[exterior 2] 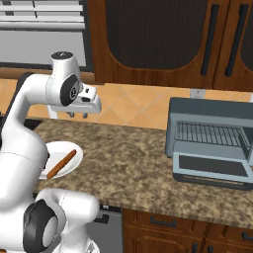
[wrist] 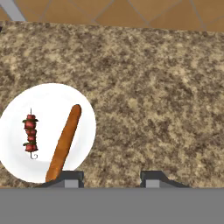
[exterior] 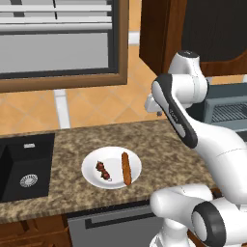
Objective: Pick up the kebab skewer and baguette bread, and place them inside the toaster oven. Close the toaster oven door and start by setting the timer.
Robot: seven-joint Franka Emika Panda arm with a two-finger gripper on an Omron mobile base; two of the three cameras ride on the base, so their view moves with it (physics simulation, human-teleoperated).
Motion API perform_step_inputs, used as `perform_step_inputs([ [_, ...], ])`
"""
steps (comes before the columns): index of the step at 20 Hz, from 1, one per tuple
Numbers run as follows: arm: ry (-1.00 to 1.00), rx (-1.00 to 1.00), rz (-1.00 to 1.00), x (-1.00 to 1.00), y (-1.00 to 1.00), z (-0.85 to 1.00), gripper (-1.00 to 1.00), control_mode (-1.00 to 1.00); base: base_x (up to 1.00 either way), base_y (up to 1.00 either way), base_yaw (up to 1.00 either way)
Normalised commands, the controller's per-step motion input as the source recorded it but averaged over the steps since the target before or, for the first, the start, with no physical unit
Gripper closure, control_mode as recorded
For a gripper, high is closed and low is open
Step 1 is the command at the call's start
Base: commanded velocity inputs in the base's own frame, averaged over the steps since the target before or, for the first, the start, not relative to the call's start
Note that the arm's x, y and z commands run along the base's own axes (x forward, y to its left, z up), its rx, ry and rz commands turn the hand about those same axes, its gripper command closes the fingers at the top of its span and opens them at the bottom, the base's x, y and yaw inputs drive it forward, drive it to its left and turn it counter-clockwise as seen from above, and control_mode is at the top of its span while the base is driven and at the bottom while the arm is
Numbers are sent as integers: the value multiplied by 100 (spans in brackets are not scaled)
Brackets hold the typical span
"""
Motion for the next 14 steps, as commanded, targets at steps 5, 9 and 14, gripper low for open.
perform_step_inputs([
  [5,0,0,0,0,0,0,-100,100,0,0,0],
  [9,0,0,0,0,0,0,-100,100,0,0,0],
  [14,0,0,0,0,0,0,-100,100,0,-33,0],
])
